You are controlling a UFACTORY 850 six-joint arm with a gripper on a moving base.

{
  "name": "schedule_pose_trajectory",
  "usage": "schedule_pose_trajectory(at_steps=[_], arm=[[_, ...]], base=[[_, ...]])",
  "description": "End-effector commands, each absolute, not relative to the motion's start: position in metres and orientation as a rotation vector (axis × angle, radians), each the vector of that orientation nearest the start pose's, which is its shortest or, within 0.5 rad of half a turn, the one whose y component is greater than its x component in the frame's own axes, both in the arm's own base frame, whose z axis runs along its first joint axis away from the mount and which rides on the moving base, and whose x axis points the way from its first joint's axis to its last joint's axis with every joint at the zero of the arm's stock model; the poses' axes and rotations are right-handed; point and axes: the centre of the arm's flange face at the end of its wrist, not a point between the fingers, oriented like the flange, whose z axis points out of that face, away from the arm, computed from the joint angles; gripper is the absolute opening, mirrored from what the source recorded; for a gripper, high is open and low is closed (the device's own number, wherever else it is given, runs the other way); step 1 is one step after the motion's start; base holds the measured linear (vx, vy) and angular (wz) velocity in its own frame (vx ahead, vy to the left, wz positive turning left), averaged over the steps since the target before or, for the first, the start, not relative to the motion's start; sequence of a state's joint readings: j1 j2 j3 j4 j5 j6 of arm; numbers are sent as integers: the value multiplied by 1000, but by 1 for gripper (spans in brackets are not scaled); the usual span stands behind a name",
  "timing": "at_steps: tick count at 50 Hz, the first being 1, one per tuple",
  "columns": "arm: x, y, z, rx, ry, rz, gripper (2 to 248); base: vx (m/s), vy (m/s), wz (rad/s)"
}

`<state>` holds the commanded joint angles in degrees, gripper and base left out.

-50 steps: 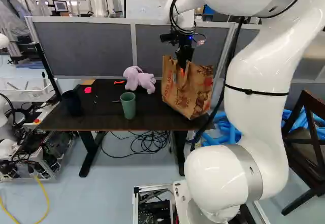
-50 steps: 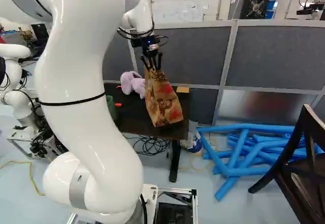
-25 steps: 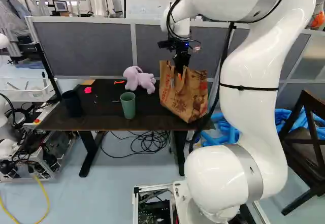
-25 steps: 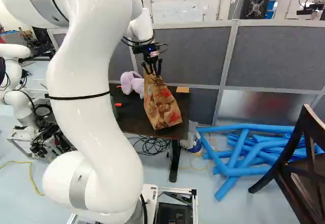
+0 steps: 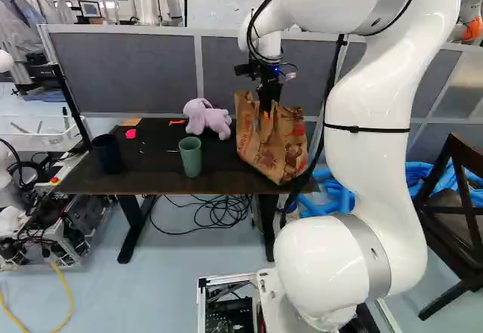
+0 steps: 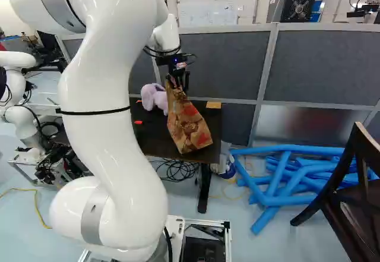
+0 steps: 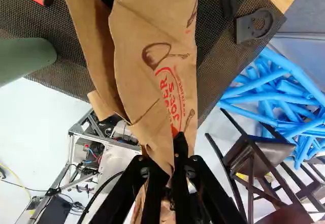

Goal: Pick up the bag on the ground and place it on the table

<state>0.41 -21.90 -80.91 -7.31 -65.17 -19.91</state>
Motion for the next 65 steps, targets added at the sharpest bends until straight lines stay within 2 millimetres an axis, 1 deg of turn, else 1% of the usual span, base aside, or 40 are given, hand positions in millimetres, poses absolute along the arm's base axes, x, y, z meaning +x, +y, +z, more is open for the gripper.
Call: schedule_pose_trajectory(at_steps=[5,6,10,11,15,16,21,22,26,27,31,32,36,37,45,65], arm=[[579,-6,546,-3159,-664,202,31],[579,-6,546,-3159,-664,202,64],[579,-6,546,-3159,-664,202,64],[579,-6,546,-3159,-664,202,98],[579,-6,546,-3159,-664,202,98],[579,-6,546,-3159,-664,202,132],[579,-6,546,-3159,-664,202,132],[579,-6,546,-3159,-664,202,168],[579,-6,546,-3159,-664,202,168],[579,-6,546,-3159,-664,202,204],[579,-6,546,-3159,-664,202,204],[579,-6,546,-3159,-664,202,241],[579,-6,546,-3159,-664,202,241],[579,-6,546,-3159,-664,202,247],[578,-6,548,-3160,-664,197,247],[566,-6,577,-3175,-662,118,247]], base=[[0,0,0],[0,0,0],[0,0,0],[0,0,0],[0,0,0],[0,0,0],[0,0,0],[0,0,0],[0,0,0],[0,0,0],[0,0,0],[0,0,0],[0,0,0],[0,0,0],[0,0,0],[0,0,0]])
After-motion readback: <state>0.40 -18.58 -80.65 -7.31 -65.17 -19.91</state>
